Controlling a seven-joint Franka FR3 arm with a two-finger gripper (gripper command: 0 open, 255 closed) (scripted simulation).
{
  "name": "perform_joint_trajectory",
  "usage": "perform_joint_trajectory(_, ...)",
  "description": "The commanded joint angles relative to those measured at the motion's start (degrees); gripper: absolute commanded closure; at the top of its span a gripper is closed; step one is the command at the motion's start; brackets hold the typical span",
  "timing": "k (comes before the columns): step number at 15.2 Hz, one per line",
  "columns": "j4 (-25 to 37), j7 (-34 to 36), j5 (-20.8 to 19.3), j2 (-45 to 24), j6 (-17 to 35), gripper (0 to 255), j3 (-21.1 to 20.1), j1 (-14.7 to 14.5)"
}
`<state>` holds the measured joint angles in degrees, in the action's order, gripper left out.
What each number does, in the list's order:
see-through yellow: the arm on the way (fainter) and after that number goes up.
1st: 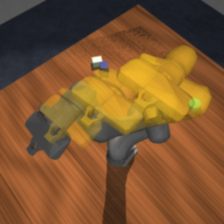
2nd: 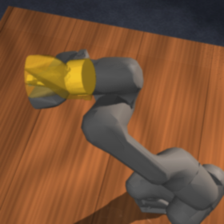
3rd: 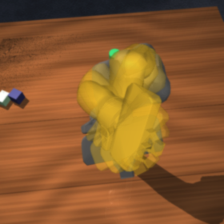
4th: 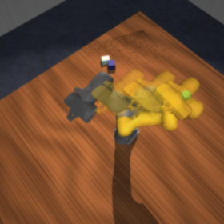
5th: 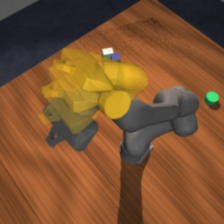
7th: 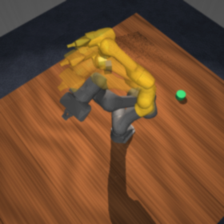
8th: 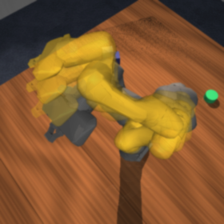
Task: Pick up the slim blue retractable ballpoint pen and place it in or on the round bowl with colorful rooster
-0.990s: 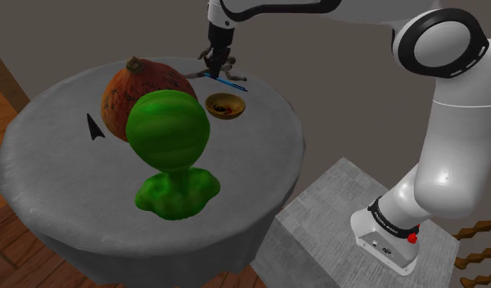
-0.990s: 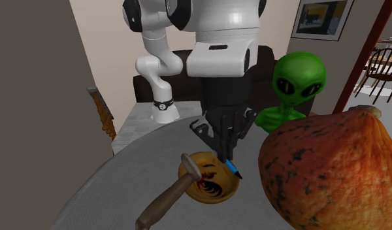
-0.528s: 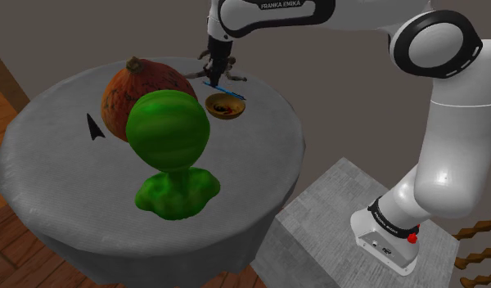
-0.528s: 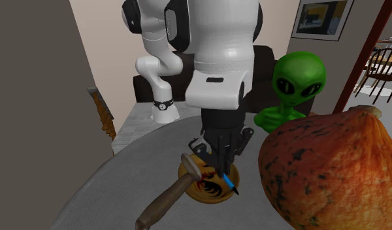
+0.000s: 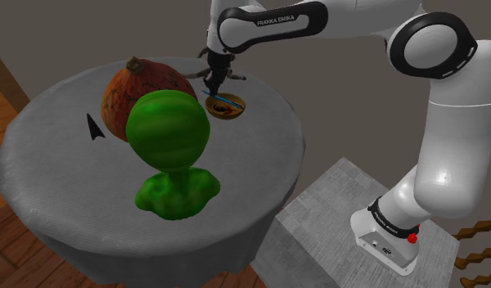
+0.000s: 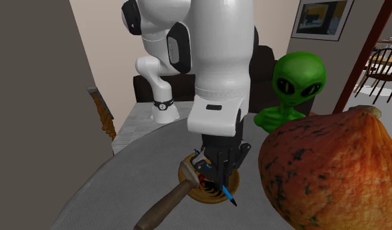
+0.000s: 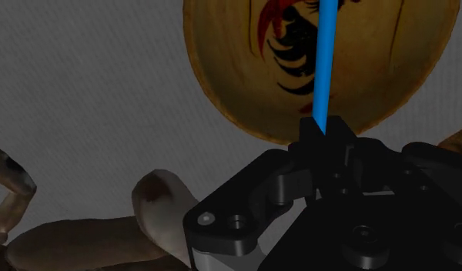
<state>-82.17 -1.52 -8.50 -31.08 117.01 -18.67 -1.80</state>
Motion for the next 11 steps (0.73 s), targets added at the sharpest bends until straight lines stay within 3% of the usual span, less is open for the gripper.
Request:
perform_joint_trajectory(1,-0.48,0.04,-0.03,0.00,0.43,255,0.06,0.08)
perform_joint_trajectory(7,-0.47,0.04,-0.04,0.00,0.43,255,0.05,0.09)
perform_joint_trajectory(8,-0.49,0.05,-0.05,-0.01,0.46,0,0.05,0.08)
perform_joint_trajectory(11,-0.50,0.08,-0.05,0.01,0.45,0,0.04,0.06)
